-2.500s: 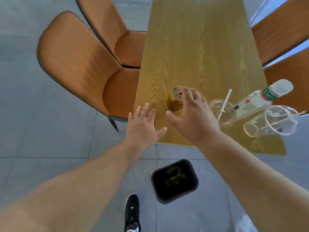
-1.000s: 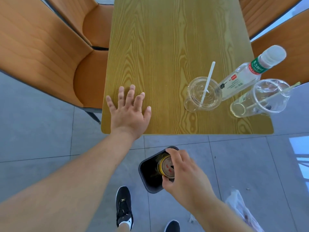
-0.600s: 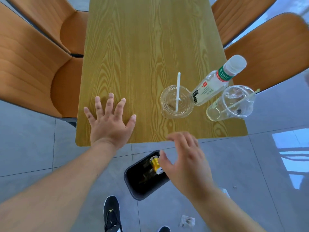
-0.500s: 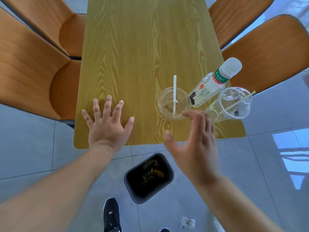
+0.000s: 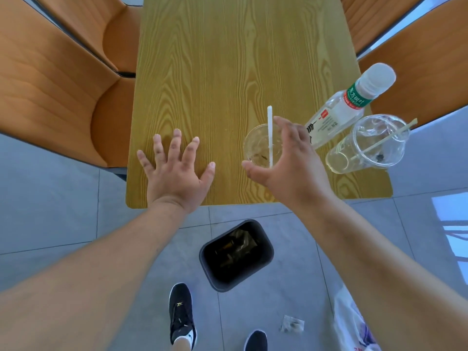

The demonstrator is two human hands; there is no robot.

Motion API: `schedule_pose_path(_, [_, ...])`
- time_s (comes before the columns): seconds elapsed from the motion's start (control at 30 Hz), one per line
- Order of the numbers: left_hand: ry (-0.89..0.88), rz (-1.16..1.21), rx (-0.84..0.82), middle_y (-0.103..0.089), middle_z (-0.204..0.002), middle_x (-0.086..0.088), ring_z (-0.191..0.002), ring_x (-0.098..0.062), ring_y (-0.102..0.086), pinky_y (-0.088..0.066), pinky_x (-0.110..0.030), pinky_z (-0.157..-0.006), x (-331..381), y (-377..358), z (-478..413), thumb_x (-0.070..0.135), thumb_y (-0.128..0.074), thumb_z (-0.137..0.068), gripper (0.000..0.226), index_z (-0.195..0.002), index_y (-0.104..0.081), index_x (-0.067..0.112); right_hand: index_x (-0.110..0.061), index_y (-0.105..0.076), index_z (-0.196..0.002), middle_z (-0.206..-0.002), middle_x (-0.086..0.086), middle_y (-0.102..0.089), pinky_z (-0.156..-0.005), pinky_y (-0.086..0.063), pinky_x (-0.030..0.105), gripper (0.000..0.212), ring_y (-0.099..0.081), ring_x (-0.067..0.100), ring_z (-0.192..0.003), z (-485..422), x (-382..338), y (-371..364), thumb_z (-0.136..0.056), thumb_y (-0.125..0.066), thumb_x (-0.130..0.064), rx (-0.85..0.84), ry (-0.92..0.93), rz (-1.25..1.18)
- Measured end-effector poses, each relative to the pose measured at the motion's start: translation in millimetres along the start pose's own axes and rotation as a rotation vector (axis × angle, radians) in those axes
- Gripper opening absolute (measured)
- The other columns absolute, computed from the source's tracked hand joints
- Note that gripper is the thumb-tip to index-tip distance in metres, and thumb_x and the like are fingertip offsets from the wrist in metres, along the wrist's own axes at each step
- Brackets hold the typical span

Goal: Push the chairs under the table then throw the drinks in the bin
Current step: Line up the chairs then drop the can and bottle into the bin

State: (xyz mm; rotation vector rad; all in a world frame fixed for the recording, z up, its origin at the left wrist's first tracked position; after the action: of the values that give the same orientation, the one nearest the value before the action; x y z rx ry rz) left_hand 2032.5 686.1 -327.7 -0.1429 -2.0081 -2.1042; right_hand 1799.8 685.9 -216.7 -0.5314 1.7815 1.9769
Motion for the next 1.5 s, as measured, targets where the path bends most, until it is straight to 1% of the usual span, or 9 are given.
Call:
schedule_pose_path(0.17, [-0.009,-0.009,0.0,-0.012,-0.173,-0.002,-0.158,-0.038,0.004,0.008,-0.07,-0.12,2.3,0.9,1.1,0.078,-0.023,-0.095,0.072,-0.156,-0.026,0.04,-0.025,-0.031,-0.156,-0.144,-0.009,-0.038,-0.102,-0.042,0.027,0.104,-0.048,0.014,-0.128,50.3,-5.9,-9.2,-0.073,-0.08,-0.064,-0.036,0.036,0.012])
schedule_pose_path(0.33, [-0.059,-0.011,-0.001,-0.014,-0.173,-0.006,-0.158,-0.037,0.0,0.004,-0.069,-0.122,4.6,2.6,3.1,0.07,-0.023,-0.099,0.067,-0.157,-0.027,0.036,-0.032,-0.032,-0.151,-0.137,-0.019,-0.037,-0.083,-0.036,0.009,0.1,-0.047,0.004,-0.116,131.3,-20.4,-40.2,-0.07,-0.069,-0.076,-0.26,0.184,0.018])
schedule_pose_path(0.57, [-0.145,0.007,0.026,-0.022,-0.171,-0.003,-0.159,-0.031,-0.007,-0.002,-0.068,-0.123,5.2,0.0,3.9,0.062,-0.025,-0.104,0.055,-0.154,-0.034,0.042,-0.042,0.002,-0.159,-0.161,-0.016,-0.013,-0.113,-0.031,0.025,0.115,-0.027,0.013,-0.14,155.7,28.5,-79.2,-0.075,-0.068,-0.077,-0.458,0.071,0.115])
schedule_pose_path(0.63, [-0.144,0.009,0.025,-0.022,-0.171,-0.002,-0.159,-0.03,-0.007,-0.002,-0.068,-0.123,5.6,0.3,3.9,0.063,-0.026,-0.103,0.055,-0.154,-0.034,0.043,-0.044,-0.002,-0.158,-0.165,-0.016,-0.012,-0.117,-0.031,0.031,0.111,-0.022,0.012,-0.144,152.2,33.8,-74.6,-0.074,-0.066,-0.08,-0.461,0.039,0.105])
schedule_pose_path(0.83, [-0.138,0.02,0.017,-0.022,-0.171,-0.002,-0.159,-0.03,-0.007,-0.002,-0.067,-0.123,4.4,2.3,6.0,0.063,-0.026,-0.103,0.057,-0.155,-0.034,0.042,-0.022,-0.051,-0.136,-0.134,-0.007,-0.053,-0.101,-0.038,0.023,0.062,-0.047,0.015,-0.124,104.7,26.3,0.8,-0.085,-0.075,-0.047,0.115,0.077,0.056])
schedule_pose_path(1.1, [-0.152,0.005,0.019,-0.026,-0.17,-0.004,-0.158,-0.032,-0.01,-0.005,-0.069,-0.123,5.8,4.5,6.5,0.065,-0.023,-0.102,0.06,-0.156,-0.036,0.041,-0.008,-0.055,-0.133,-0.13,0.01,-0.058,-0.112,-0.026,0.026,0.057,-0.052,0.027,-0.123,13.9,-30.3,121.1,-0.082,-0.074,-0.026,0.662,0.251,0.113])
schedule_pose_path(1.27, [-0.151,0.005,0.025,-0.025,-0.17,-0.004,-0.158,-0.032,-0.009,-0.005,-0.068,-0.123,4.7,1.7,5.2,0.065,-0.023,-0.101,0.06,-0.156,-0.035,0.041,-0.025,-0.035,-0.153,-0.149,0.008,-0.046,-0.096,-0.038,0.036,0.073,-0.049,0.034,-0.129,-38.6,-1.9,134.0,-0.089,-0.07,-0.034,0.279,-0.14,0.179])
schedule_pose_path(1.4, [-0.153,0.008,0.048,-0.027,-0.169,-0.004,-0.158,-0.032,-0.011,-0.006,-0.069,-0.122,3.2,-0.8,4.9,0.065,-0.025,-0.102,0.059,-0.155,-0.036,0.041,-0.025,-0.048,-0.143,-0.134,0.004,-0.055,-0.072,-0.037,0.032,0.052,-0.06,0.028,-0.101,-48.3,-0.7,122.0,-0.094,-0.066,-0.027,0.222,-0.115,0.206])
schedule_pose_path(1.5, [-0.148,-0.004,0.052,-0.027,-0.169,-0.004,-0.158,-0.032,-0.011,-0.006,-0.068,-0.123,3.0,-1.9,5.2,0.064,-0.026,-0.102,0.058,-0.154,-0.036,0.041,-0.027,-0.053,-0.136,-0.114,-0.002,-0.062,-0.075,-0.038,0.033,0.048,-0.058,0.024,-0.101,-39.1,-11.9,104.0,-0.092,-0.071,-0.036,0.156,-0.023,0.194])
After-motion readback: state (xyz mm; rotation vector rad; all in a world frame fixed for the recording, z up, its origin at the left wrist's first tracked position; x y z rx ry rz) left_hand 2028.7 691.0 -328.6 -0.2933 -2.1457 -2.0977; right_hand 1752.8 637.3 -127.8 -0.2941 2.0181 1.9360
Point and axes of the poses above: each hand's wrist, its own z-axis away from the middle knuckle, its own y-axis out of the back of the hand, x = y × z, the point moved 4 cm from there along -z, towards the middle knuckle
